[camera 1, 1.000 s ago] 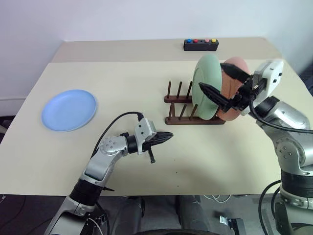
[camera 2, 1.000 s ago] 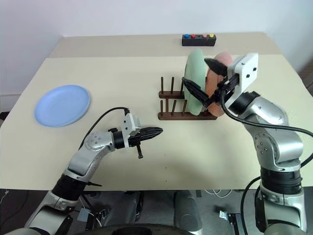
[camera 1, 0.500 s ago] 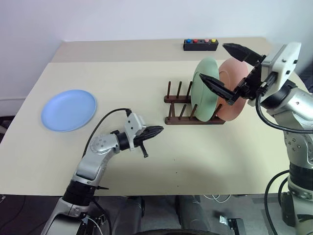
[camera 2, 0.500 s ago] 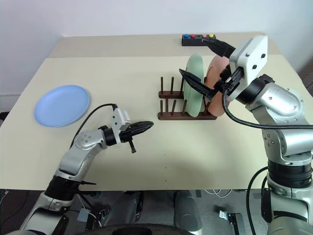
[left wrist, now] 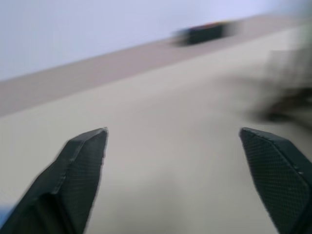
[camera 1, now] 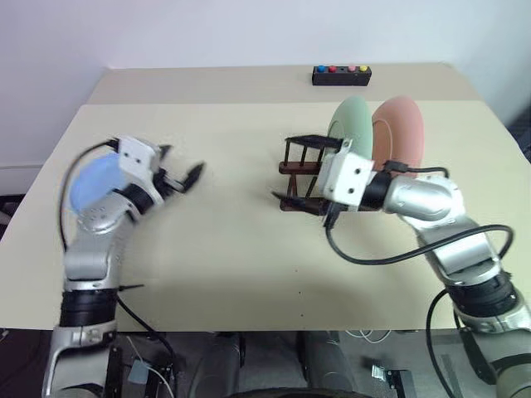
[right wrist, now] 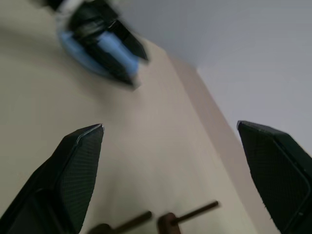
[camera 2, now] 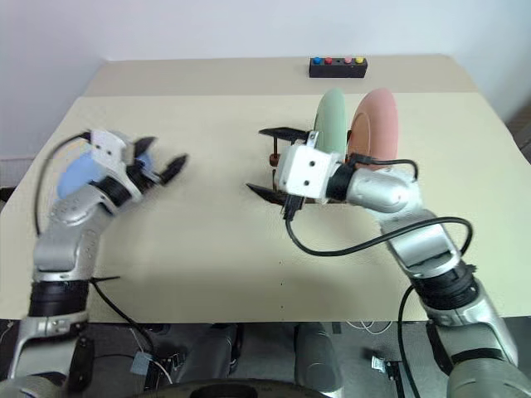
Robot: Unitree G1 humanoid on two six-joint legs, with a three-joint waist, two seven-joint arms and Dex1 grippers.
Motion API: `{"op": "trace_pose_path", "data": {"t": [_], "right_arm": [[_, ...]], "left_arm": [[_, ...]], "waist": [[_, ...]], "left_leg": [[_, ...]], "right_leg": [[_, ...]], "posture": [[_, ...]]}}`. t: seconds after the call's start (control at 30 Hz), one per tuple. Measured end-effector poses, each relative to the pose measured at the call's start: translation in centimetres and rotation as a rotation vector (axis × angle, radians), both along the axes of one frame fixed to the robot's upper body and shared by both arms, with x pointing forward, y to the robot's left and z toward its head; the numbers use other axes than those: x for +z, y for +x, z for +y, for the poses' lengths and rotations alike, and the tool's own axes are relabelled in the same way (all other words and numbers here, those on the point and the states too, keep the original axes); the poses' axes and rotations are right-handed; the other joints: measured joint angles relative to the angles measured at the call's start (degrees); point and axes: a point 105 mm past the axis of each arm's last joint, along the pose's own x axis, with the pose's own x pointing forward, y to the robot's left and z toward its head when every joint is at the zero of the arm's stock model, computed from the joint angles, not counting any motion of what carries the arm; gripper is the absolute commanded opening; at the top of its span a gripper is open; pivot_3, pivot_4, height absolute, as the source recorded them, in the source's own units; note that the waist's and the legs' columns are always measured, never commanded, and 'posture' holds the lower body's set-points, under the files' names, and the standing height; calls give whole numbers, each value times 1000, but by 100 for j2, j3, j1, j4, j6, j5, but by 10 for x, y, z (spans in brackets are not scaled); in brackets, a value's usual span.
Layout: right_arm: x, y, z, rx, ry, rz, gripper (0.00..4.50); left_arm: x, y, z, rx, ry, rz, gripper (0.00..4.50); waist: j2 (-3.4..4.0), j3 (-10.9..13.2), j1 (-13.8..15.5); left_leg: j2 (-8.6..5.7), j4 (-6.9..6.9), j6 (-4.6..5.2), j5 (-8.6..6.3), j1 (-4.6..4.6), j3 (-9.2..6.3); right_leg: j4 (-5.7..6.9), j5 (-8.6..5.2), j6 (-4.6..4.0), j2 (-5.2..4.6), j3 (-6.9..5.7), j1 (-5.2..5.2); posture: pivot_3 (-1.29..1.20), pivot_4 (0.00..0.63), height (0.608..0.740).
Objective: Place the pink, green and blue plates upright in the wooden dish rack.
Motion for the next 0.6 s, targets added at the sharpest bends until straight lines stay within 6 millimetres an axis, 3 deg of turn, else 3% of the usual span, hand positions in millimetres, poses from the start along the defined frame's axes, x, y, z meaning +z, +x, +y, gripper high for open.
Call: {"op": "trace_pose_path", "data": {"t": [0.13,0.27,0.47,0.6], "right_arm": [[-8,0,7,25,-30,-16,4500],[-13,3,10,35,-31,-13,4500],[-15,5,10,33,-31,-10,4500],[-13,6,10,27,-24,-11,4500]], "left_arm": [[16,5,55,296,-75,4,4456],[2,-6,115,599,-85,101,4456],[-26,-22,156,856,-157,230,4456],[-37,-23,159,894,-202,298,4456]], "waist": [[-13,5,-1],[-14,5,-26],[-33,2,13],[-40,-1,20]], "left_leg": [[-1,-1,0,0,-1,0],[0,-6,-1,1,-1,-1],[-1,-4,-6,3,-1,-5],[-1,-3,-9,5,-1,-5]], "right_leg": [[-1,1,1,-2,0,-1],[3,2,-2,-1,-1,-7],[7,4,-4,-1,-4,-7],[8,4,-4,-1,-5,-6]], "posture": [[0,150,740],[0,150,740],[0,150,740],[0,150,740]]}}
